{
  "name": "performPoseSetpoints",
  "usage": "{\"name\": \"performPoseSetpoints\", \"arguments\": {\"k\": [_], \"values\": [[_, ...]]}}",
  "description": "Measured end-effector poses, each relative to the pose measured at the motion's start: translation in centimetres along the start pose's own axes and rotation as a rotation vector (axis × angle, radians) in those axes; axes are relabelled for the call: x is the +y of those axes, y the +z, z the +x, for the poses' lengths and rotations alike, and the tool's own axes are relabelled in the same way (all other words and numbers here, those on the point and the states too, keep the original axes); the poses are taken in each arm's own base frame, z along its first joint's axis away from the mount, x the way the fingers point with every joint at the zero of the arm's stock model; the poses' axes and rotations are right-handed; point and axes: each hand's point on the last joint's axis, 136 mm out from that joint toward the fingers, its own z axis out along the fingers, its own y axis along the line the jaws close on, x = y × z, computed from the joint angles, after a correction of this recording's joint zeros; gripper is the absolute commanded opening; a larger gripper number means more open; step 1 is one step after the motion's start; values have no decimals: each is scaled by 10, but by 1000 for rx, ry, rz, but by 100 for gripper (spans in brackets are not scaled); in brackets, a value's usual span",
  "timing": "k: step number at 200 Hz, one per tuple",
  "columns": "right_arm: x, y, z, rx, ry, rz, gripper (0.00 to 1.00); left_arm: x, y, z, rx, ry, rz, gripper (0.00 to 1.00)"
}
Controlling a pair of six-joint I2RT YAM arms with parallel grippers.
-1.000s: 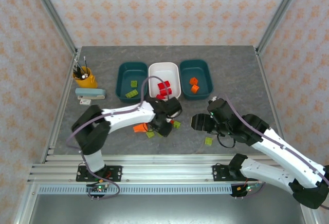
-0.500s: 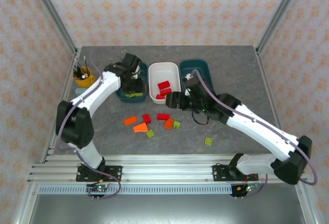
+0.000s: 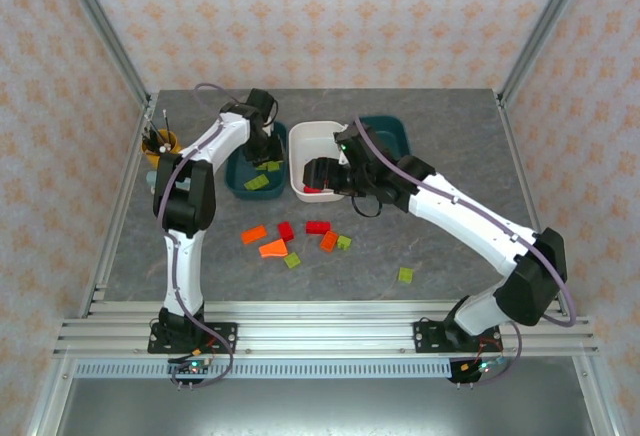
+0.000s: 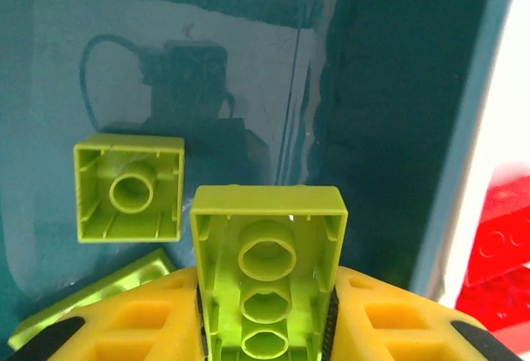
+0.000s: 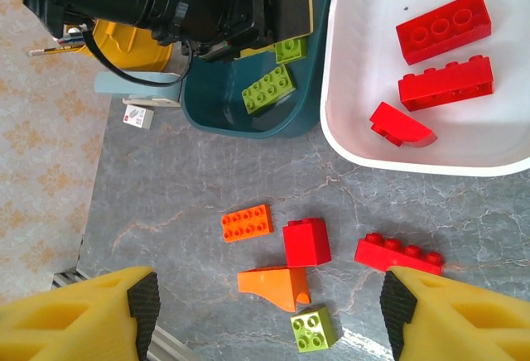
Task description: Sort the legos into containers by color
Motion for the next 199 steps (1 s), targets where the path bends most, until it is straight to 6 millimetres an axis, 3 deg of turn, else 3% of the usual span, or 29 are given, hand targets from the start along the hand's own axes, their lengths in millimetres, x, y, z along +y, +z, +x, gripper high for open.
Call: {"name": "performPoseSetpoints", "arguments": {"k": [30,85,107,138,155,169,199], "values": [[-3,5,1,17,8,2,73,2,2,3,13,1,-7,61],[-3,12,4,54,-11,18,72,2,-8,3,2,1,-4,66],[-3,8,3,57,-50,31,71,0,-38,5,-45,1,12,67],[7,14,7,82,-159,82,71,2,-111,17,-184,-32,44,70],[18,32,27,143,-233,100,74,11,-152,37,-265,-70,61,73],[22,52,52,216,-278,118,79,25,-174,61,-313,-113,65,74],[15,91,114,391,-330,187,96,62,-188,124,-347,-209,60,75]]}}
